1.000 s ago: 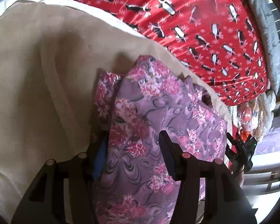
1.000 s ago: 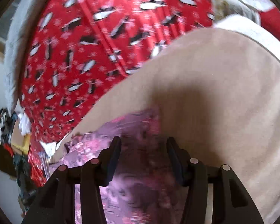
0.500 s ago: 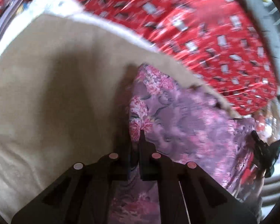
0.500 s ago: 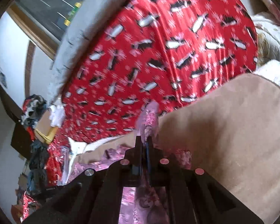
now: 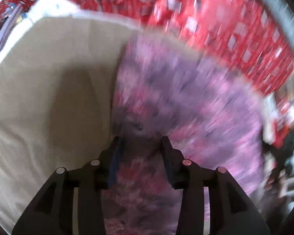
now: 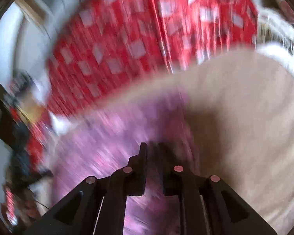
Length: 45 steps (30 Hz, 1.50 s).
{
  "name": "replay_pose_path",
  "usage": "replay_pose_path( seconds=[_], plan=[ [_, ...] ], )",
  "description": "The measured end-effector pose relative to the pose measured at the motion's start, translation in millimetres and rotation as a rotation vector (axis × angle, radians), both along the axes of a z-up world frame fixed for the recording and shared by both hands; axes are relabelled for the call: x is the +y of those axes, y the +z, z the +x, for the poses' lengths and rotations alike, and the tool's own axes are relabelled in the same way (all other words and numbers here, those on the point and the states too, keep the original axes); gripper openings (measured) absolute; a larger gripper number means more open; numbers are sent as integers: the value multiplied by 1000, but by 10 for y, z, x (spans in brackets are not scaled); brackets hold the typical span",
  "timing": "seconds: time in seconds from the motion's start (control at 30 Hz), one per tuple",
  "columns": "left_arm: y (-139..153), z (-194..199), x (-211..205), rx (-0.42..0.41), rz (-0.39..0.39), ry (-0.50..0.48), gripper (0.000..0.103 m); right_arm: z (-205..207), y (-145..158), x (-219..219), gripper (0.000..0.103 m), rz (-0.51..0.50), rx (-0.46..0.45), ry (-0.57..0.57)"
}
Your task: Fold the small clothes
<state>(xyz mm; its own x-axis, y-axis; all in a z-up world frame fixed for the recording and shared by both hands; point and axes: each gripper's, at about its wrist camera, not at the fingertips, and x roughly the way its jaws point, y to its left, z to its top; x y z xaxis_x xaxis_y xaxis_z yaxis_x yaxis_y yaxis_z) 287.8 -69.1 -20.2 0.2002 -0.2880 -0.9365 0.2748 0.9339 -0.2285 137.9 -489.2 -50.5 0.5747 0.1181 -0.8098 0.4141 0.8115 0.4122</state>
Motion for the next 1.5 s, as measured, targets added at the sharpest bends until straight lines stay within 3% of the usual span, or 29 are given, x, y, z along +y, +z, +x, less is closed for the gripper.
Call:
replay_pose_path(
  seconds=[0.07,0.13,0.17,0.2,0.27,0.33,0.43,0.47,0.5,0.6,0.63,0.73,0.77,0.8,0.87,0.93,1.03,1.13,1.23,1.37,1.5],
  plan=[
    [106,-70,18,-35,5,7,38,-99,170,28,14,-8,-46,-29],
    [272,-144,86,-33,-38,7,38,-254,398,83,14,-1,-84,-23],
    [343,-196,115,-43,-48,11,38,-319,439,105,19,-24,-87,-22],
    [412,-257,138,-56,-53,7,39,-448,520,133,38,-73,-75,-36],
    [462,-420,158,-69,-54,-7,39,-649,527,132,60,-101,-61,-79],
    [368,-510,147,-45,-44,-12,42,-796,378,85,60,-78,-31,-114],
    [80,-610,99,47,-15,14,42,-966,44,32,55,46,51,-126],
    [35,-644,107,42,-32,26,42,-970,23,62,26,77,26,-100],
    [14,-683,119,37,-29,31,42,-1007,82,110,9,80,-24,-73],
    [35,-784,130,15,-15,33,42,-1206,378,182,8,-19,-176,-84],
    [31,-797,130,9,-14,40,42,-1223,372,169,8,-24,-174,-97],
    [60,-829,112,12,6,51,42,-1102,4,91,9,24,25,-93],
    [95,-864,147,15,2,55,42,-1119,-26,71,12,47,35,-117],
    [151,-897,155,13,-17,57,42,-1139,47,68,18,47,13,-138],
    [270,-948,174,-15,-66,70,42,-1195,262,86,21,-5,-44,-195],
    [326,-948,132,-53,-47,82,43,-1176,465,155,25,-41,-138,-191],
    [299,-922,26,-101,36,88,47,-1033,636,279,25,-105,-196,-136],
    [98,-891,24,-48,57,97,47,-813,499,365,27,-148,-137,-86],
    [19,-887,24,-36,59,105,48,-590,70,365,25,-149,34,-49],
    [30,-926,3,-70,83,75,50,-676,164,291,28,-109,-38,-105],
    [49,-888,5,-69,60,87,50,-624,355,249,30,-120,-100,-112]
  ],
)
